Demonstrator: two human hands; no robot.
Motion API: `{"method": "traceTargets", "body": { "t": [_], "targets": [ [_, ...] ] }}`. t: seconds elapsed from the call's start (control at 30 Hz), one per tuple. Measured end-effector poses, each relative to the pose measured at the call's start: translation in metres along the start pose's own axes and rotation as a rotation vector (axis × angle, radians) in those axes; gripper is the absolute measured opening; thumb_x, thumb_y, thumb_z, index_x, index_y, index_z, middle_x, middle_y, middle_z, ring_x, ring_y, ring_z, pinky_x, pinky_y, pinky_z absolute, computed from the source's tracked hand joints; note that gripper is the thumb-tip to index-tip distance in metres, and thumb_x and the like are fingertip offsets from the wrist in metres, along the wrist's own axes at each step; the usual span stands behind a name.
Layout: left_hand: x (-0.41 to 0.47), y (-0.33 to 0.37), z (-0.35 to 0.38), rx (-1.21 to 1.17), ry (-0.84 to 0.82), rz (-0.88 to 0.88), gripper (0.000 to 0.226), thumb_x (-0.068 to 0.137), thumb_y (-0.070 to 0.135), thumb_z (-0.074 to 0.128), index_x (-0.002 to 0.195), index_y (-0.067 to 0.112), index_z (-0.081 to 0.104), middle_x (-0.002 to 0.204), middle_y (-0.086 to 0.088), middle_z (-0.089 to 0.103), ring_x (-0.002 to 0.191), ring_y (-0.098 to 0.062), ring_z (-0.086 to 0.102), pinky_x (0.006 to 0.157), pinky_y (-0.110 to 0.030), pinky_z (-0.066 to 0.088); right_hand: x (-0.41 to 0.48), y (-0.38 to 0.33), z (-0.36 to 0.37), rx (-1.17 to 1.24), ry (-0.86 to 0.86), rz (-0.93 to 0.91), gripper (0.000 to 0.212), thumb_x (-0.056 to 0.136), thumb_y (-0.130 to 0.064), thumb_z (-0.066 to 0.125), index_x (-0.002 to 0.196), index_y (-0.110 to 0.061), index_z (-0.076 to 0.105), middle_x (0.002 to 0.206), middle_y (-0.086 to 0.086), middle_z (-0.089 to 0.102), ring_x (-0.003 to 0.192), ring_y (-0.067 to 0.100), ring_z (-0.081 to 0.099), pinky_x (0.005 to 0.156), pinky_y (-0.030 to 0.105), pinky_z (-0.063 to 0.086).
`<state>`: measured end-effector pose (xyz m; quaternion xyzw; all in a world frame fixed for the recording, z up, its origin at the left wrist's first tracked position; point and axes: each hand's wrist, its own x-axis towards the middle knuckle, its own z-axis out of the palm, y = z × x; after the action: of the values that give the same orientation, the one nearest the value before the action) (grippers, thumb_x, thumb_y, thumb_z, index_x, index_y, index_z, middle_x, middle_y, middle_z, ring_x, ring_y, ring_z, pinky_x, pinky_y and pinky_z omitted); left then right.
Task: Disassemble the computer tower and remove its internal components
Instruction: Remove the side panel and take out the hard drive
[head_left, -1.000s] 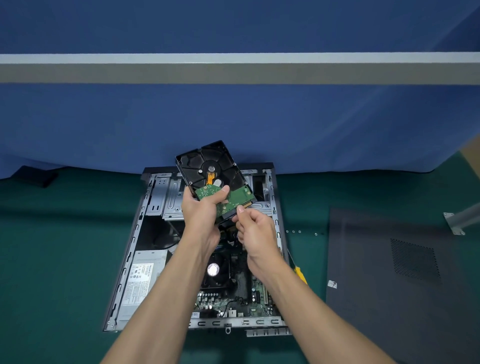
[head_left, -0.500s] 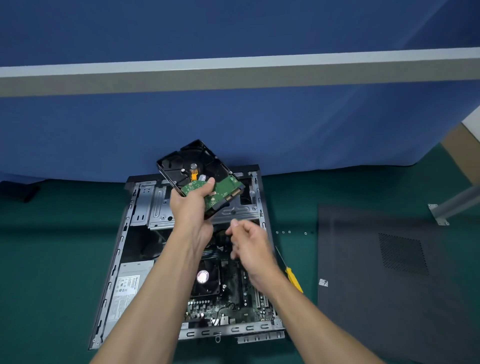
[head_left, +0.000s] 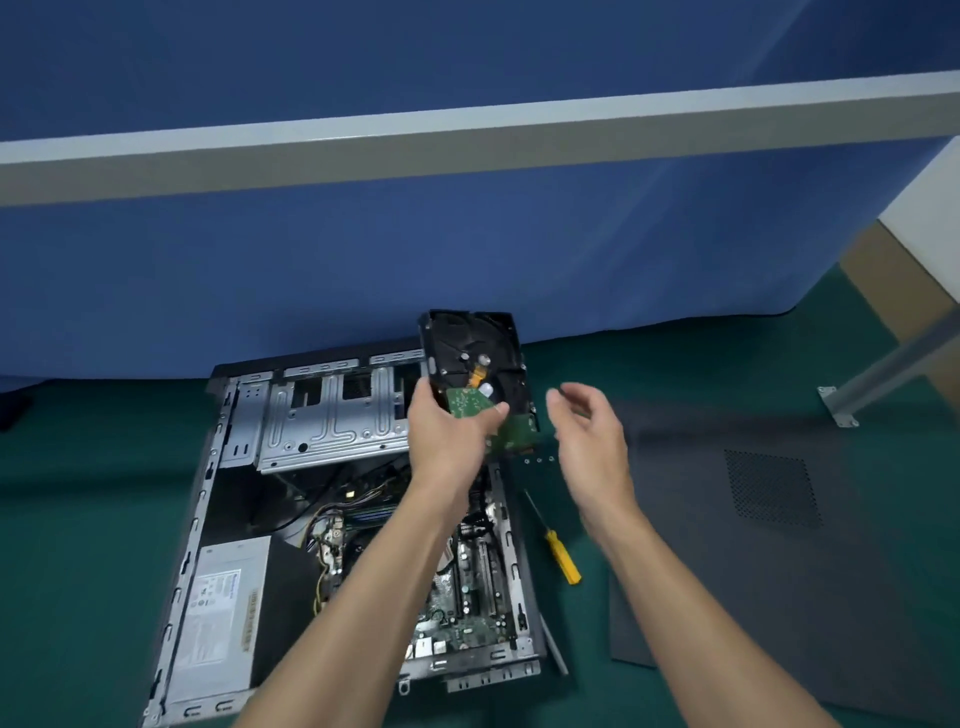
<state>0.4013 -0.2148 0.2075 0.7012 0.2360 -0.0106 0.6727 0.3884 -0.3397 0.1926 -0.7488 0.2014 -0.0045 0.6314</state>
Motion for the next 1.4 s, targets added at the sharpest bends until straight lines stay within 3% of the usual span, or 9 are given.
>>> {"method": "traceTargets", "body": {
  "t": [0.07,0.13,0.3,0.4,0.5,0.57,0.67,0.8,1.4],
  "targets": [
    [-0.006,-0.005,0.019,0.099,-0.08,0.068,0.043,0.071,0.007,0.081,0.102,0.024,0.057,0.094,0.004,0.071,0.086,-0.016,0.069,0.078,-0.039,0.057,0.004,-0.004,-0.011,0.043,-0.141,0.03,0.062,0.08,-0.059,0.062,0.132,-0.027,0.049,0.123,-0.012,0.053,0.109,0.004,0.053,0.088,0.024,0.04],
    [-0.014,-0.01,0.039,0.183,-0.174,0.14,0.038,0.075,0.001,0.072,0.097,0.028,0.057,0.088,0.008,0.07,0.082,-0.012,0.069,0.075,-0.041,0.058,0.009,-0.001,-0.019,0.03,-0.184,0.049,0.071,0.061,-0.07,0.068,0.122,-0.035,0.056,0.121,-0.011,0.054,0.106,0.004,0.056,0.088,0.026,0.045],
    [-0.023,-0.027,0.069,0.256,-0.501,0.136,0.047,0.065,0.001,0.071,0.105,0.022,0.058,0.093,-0.005,0.072,0.09,-0.025,0.069,0.083,-0.048,0.055,0.026,0.025,-0.044,0.199,-0.025,0.22,0.058,0.051,-0.054,0.079,0.101,-0.028,0.065,0.093,-0.001,0.073,0.082,0.015,0.071,0.066,0.033,0.058],
    [-0.017,-0.038,0.069,0.369,-0.746,0.1,0.058,0.074,0.009,0.078,0.125,0.021,0.055,0.117,-0.001,0.068,0.111,-0.019,0.063,0.103,-0.042,0.045,0.042,0.055,-0.064,0.141,0.109,0.324,0.075,0.047,-0.058,0.078,0.112,-0.027,0.06,0.099,0.0,0.071,0.09,0.021,0.068,0.077,0.041,0.057],
    [0.0,-0.058,0.056,1.044,-0.447,0.489,0.054,0.091,0.036,0.061,0.14,0.02,0.044,0.149,-0.004,0.041,0.142,-0.021,0.028,0.117,-0.034,0.021,0.06,0.088,-0.085,-0.25,0.174,0.398,0.098,0.046,-0.068,0.072,0.132,-0.033,0.04,0.125,0.006,0.053,0.115,0.031,0.049,0.098,0.049,0.043],
    [0.009,-0.071,0.043,1.255,-0.258,0.621,0.056,0.098,0.041,0.045,0.145,0.012,0.035,0.159,-0.01,0.02,0.148,-0.022,0.005,0.118,-0.033,0.003,0.072,0.106,-0.095,-0.526,0.178,0.424,0.102,0.054,-0.068,0.072,0.139,-0.034,0.028,0.133,0.016,0.042,0.122,0.039,0.038,0.102,0.051,0.032],
    [0.016,-0.089,0.038,1.282,-0.204,0.54,0.06,0.1,0.047,0.034,0.148,0.011,0.028,0.162,-0.002,0.0,0.148,-0.017,-0.01,0.117,-0.032,-0.007,0.087,0.127,-0.101,-0.835,0.172,0.423,0.101,0.061,-0.068,0.071,0.142,-0.029,0.023,0.135,0.024,0.039,0.121,0.044,0.035,0.099,0.053,0.028],
    [0.019,-0.099,0.047,1.209,-0.088,0.494,0.061,0.1,0.049,0.031,0.148,0.011,0.032,0.162,0.005,0.003,0.147,-0.012,-0.008,0.117,-0.033,-0.007,0.1,0.15,-0.101,-1.08,0.182,0.328,0.096,0.062,-0.065,0.068,0.138,-0.027,0.024,0.13,0.024,0.041,0.114,0.042,0.036,0.095,0.051,0.028],
    [0.02,-0.101,0.051,1.264,-0.001,0.509,0.048,0.091,0.027,0.055,0.135,0.009,0.048,0.16,0.0,0.015,0.148,-0.018,0.004,0.118,-0.035,0.0,0.125,0.177,-0.09,-1.225,0.139,0.203,0.106,0.072,-0.075,0.058,0.146,-0.013,0.014,0.144,0.027,0.026,0.121,0.044,0.033,0.099,0.053,0.027]
  ]
}}
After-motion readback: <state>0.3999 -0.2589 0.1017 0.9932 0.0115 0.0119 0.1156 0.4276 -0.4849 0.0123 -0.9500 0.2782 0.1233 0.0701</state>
